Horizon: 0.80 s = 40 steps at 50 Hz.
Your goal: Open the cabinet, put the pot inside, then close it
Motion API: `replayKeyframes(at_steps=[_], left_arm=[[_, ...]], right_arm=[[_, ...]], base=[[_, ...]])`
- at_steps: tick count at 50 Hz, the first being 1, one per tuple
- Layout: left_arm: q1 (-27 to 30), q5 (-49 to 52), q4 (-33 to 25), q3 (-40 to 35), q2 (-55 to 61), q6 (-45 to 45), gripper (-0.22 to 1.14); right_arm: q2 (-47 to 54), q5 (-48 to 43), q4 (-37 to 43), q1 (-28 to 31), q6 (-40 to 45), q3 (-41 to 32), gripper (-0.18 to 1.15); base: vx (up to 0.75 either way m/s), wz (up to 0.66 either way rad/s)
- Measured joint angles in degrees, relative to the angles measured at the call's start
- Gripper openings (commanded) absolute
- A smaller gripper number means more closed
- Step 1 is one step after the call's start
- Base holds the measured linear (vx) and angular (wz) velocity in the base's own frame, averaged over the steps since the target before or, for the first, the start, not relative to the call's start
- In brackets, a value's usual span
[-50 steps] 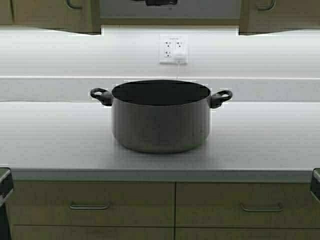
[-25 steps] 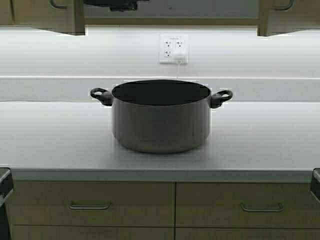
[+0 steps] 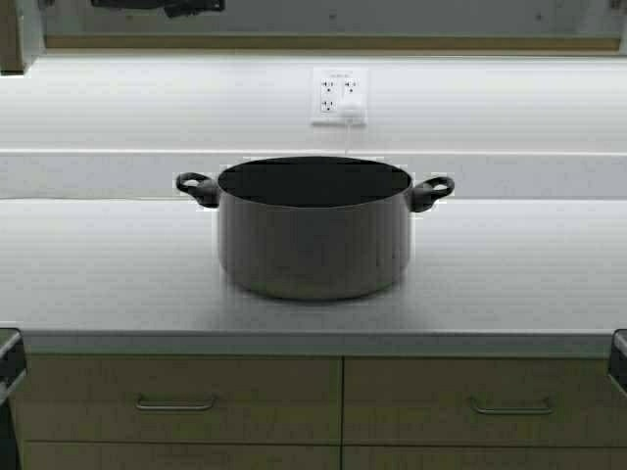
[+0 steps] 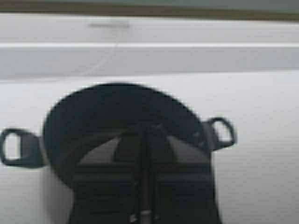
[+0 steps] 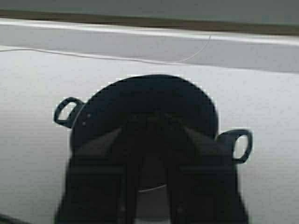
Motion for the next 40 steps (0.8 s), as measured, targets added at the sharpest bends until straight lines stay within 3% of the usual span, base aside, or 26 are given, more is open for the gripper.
replayKeyframes(at_steps=[6,14,18,22,28,40], left_arm=[[-4.04,-4.66,-0.09,3.08,0.09,-6.77,1.02],[-6.42,-21.01,-0.09,10.37,4.92,-21.36,1.02],[-6.59,-30.32,-0.09,14.06,9.4,-29.88,1.02],[-6.59,-40.69,-0.09,16.79,16.44,-39.99,1.02],[-6.68,-54.14,-0.44,17.75,29.62,-51.42,1.02],[-3.6,-69.7,-3.78,12.04,51.77,-69.08,1.02]], right_arm=[[2.2,-4.66,10.02,4.31,0.09,4.22,1.03],[9.05,-23.73,19.42,15.03,2.37,10.9,1.03],[13.45,-33.84,19.86,21.27,10.81,12.74,1.03],[18.37,-41.4,17.23,24.35,24.17,14.24,1.03],[27.42,-49.04,6.59,24.79,45.62,16.26,1.03],[44.12,-66.09,-13.1,17.67,74.0,18.54,1.03]], base=[[0.0,0.0],[0.0,0.0],[0.0,0.0],[0.0,0.0],[0.0,0.0],[0.0,0.01]])
